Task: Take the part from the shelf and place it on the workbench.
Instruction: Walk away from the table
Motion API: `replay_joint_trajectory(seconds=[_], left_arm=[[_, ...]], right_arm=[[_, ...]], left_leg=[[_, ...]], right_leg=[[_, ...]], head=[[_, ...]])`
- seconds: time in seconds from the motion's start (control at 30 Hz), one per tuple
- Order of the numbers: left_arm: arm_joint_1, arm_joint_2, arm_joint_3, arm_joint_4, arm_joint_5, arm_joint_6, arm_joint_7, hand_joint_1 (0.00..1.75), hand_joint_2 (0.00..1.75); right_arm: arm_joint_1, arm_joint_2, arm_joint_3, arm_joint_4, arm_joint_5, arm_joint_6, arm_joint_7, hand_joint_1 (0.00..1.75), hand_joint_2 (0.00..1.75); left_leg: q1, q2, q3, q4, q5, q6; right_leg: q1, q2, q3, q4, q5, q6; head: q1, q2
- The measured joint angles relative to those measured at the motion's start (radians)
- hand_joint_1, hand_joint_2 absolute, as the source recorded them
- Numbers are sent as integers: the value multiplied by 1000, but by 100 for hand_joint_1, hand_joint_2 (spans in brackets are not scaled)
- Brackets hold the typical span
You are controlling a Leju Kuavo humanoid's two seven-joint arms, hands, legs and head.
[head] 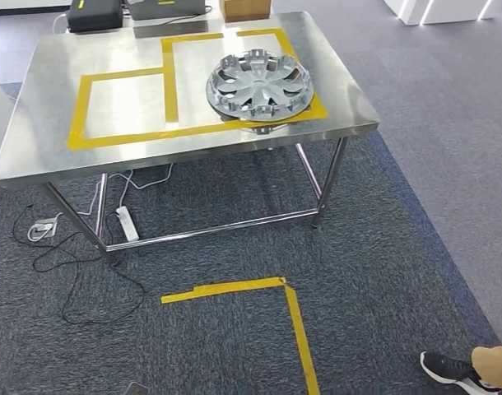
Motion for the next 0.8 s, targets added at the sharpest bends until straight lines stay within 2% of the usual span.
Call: replay_joint_trajectory(seconds=[0.03, 0.07, 0.1, 0.13, 0.17, 0.2, 0.23, 0.27, 0.3, 0.33, 0.37, 0.4, 0.43, 0.47, 0.5, 0.53, 0.57, 0.6, 0.63, 0.67, 0.7, 0.73, 0.77, 0.8], left_arm=[[-1, 0, 3, 0, -2, 0, 0, 0, 0], [-1, -1, 5, 0, -5, 0, 0, 0, 0], [-3, -1, 8, 0, -6, 1, 0, 0, 0], [-4, -1, 9, 0, -7, 1, -1, 0, 0], [-5, -1, 11, 0, -8, 1, -2, 0, 0], [-6, -2, 13, 0, -9, 1, -4, 0, 0], [-7, -2, 15, 0, -11, 1, -6, 0, 0], [-7, -2, 17, 0, -13, 1, -7, 0, 0], [-6, -2, 19, 0, -14, 2, -8, 0, 0], [-4, -2, 21, 0, -16, 1, -9, 0, 0], [-1, -2, 22, 0, -16, 1, -9, 0, 0], [0, -1, 22, 0, -17, 1, -9, 0, 0], [1, -1, 23, 0, -17, 1, -9, 0, 0], [1, -1, 23, 0, -17, 1, -9, 0, 0], [0, -1, 23, 0, -18, 1, -9, 0, 0], [-1, -1, 24, 0, -18, 1, -9, 0, 0], [-1, -1, 24, 0, -19, 1, -9, 0, 0], [-2, 0, 25, 0, -20, 1, -9, 0, 0], [-4, 0, 25, 0, -21, 1, -9, 0, 0], [-8, 0, 25, 0, -23, 2, -10, 0, 0], [-12, 1, 26, 0, -25, 2, -10, 0, 0], [-16, 1, 28, 0, -27, 2, -11, 0, 0], [-18, 1, 30, 0, -27, 2, -12, 0, 0], [-15, 1, 32, 0, -28, 2, -12, 0, 0]], right_arm=[[0, 0, -5, 0, 7, 2, -3, 0, 0], [-1, 0, -10, 0, 13, 3, -6, 0, 0], [-2, 0, -14, 0, 17, 5, -9, 0, 0], [-5, 0, -17, -1, 22, 6, -12, 0, 0], [-8, 0, -20, -1, 27, 7, -13, 0, 0], [-12, 0, -24, -2, 32, 8, -15, 0, 0], [-15, 0, -29, -2, 38, 9, -16, 0, 0], [-16, 0, -34, -2, 42, 10, -16, 0, 0], [-16, 0, -39, -2, 45, 11, -17, 0, 0], [-16, 0, -44, -2, 47, 11, -17, 0, 0], [-15, 0, -48, -2, 48, 11, -18, 0, 0], [-15, 0, -52, -2, 50, 11, -20, 0, 0], [-15, 0, -56, -2, 50, 11, -21, 0, 0], [-15, 0, -58, -2, 51, 11, -23, 0, 0], [-15, 0, -60, -2, 52, 11, -24, 0, 0], [-16, 0, -60, -2, 53, 11, -26, 0, 0], [-16, 0, -61, -2, 54, 12, -27, 0, 0], [-16, 0, -62, -2, 56, 12, -27, 0, 0], [-17, 0, -64, -2, 59, 13, -28, 0, 0], [-17, 1, -66, -2, 62, 14, -29, 0, 0], [-18, 2, -68, -2, 65, 15, -29, 0, 0], [-19, 2, -71, -2, 67, 16, -29, 0, 0], [-20, 3, -73, -2, 69, 17, -29, 0, 0], [-20, 3, -75, -2, 71, 17, -29, 0, 0]], left_leg=[[-1, 2, -16, 1, 12, -1], [-1, 3, -32, 3, 25, -3], [-1, 3, -46, 4, 38, -6], [-3, 2, -58, 6, 50, -11], [-4, 1, -66, 7, 64, -16], [-5, 1, -71, 5, 78, -21], [-6, 1, -75, 1, 93, -27], [-5, 0, -78, -4, 109, -33], [-2, -2, -81, -7, 113, -39], [0, -5, -87, 2, 91, -46], [1, -7, -95, 28, 48, -52], [4, -8, -104, 76, -15, -58], [5, -8, -113, 140, -79, -63], [6, -8, -119, 208, -121, -68], [8, -8, -119, 267, -134, -71], [10, -8, -107, 301, -120, -74], [12, -7, -81, 305, -88, -76], [14, -3, -39, 273, -58, -78], [15, 12, 22, 210, -50, -78], [14, 27, 88, 127, -64, -76], [12, 40, 137, 54, -89, -69], [9, 47, 168, 3, -111, -61], [6, 42, 173, -22, -120, -51], [5, 36, 163, -25, -116, -40]], right_leg=[[-1, 0, 16, 6, 19, 2], [-2, 0, 49, -23, 52, 2], [-3, 0, 98, -81, 81, 2], [-4, 0, 162, -162, 94, 1], [-4, 1, 216, -243, 92, -3], [-3, 2, 253, -302, 84, -7], [-1, 2, 269, -337, 78, -13], [1, 2, 261, -344, 82, -20], [1, -2, 249, -341, 93, -27], [0, -5, 236, -340, 106, -38], [-2, -9, 221, -340, 121, -46], [-4, -13, 204, -339, 136, -52], [-4, -15, 185, -338, 152, -55], [-4, -19, 165, -336, 167, -55], [-4, -25, 145, -332, 182, -55], [-4, -31, 123, -325, 196, -54], [-5, -39, 100, -315, 208, -52], [-5, -47, 78, -305, 218, -49], [-5, -53, 59, -294, 226, -44], [-4, -61, 44, -283, 233, -38], [-3, -70, 35, -276, 241, -32], [-3, -81, 30, -272, 250, -26], [-4, -92, 27, -272, 258, -20], [-6, -98, 24, -273, 264, -14]], head=[[0, 0], [0, 0], [0, 0], [0, 0], [0, 0], [-1, 0], [-1, 0], [-1, 0], [0, 0], [0, 0], [-3, 0], [-6, 0], [-9, 0], [-11, 0], [-11, 0], [-11, 0], [-12, 0], [-12, 0], [-12, 0], [-12, 0], [-12, 0], [-12, 0], [-12, 0], [-12, 0]])
